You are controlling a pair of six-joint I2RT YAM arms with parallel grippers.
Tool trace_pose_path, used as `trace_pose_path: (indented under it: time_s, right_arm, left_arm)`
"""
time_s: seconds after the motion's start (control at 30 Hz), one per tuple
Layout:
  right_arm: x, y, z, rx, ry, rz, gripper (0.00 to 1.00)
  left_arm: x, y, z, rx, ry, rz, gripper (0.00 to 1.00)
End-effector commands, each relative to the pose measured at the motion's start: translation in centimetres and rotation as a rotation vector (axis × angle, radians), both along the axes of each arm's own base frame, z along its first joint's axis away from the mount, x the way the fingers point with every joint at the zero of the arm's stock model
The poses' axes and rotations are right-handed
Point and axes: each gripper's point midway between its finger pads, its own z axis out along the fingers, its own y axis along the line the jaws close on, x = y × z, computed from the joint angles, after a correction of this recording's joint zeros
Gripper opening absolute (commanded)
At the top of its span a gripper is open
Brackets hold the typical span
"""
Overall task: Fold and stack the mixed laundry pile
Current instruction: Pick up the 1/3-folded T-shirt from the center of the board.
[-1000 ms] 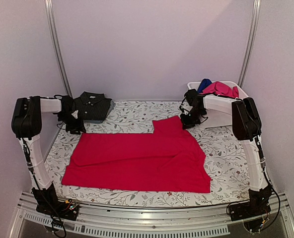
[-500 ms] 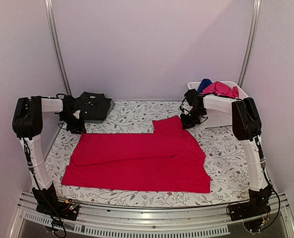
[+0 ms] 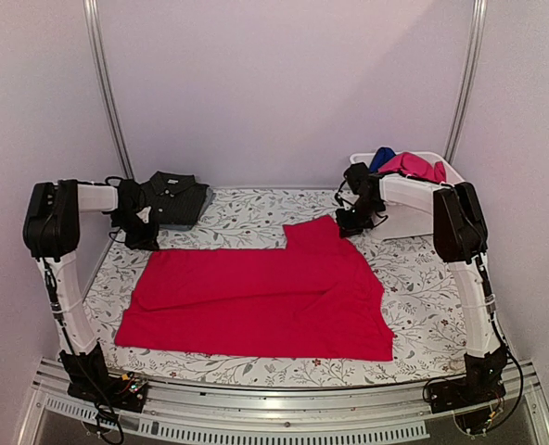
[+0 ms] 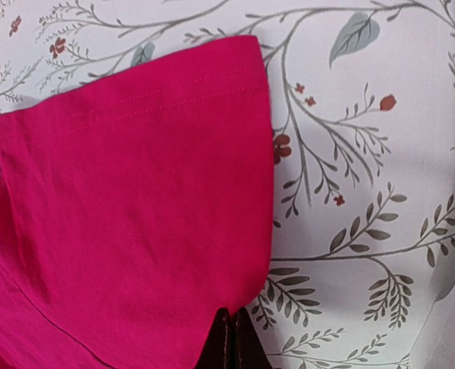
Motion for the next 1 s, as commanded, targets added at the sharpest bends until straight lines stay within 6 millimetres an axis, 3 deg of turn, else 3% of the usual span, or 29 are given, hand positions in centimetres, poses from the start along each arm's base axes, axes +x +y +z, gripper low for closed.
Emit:
trace_pose_path:
  time_s: [0.0,0.23,0.43,0.6,0.97]
  right_arm:
    - [2.6,0.4,1.8,0.025,-0.071,-0.025,0.0]
    - [5.2,-0.1,5.4,0.028,-0.176,-0.06,0.0]
    - [6.7,-1.3,7.9,0.039,-0.235,-0.084,0.0]
    - [5.4,-0.6,8.6,0.079,-0.21,-0.041,0.0]
    - [-0.1,1.9,8.8,0.159,-0.142,0.023,0.0]
  left_arm:
    - [1.0,-0.4,-0.8,0.007,0.022,0.027,0.0]
    - [5.7,0.4,3.0,0.025,-0.118,0.087,0.0]
    - [7.5,0.6,5.6,0.0,-0.213,0.094,0.0]
    - [6.4,0.6,6.8,0.01,-0.238,0.057,0.0]
    - [2.2,0.3,7.6,-0.012,-0.247,0.029,0.0]
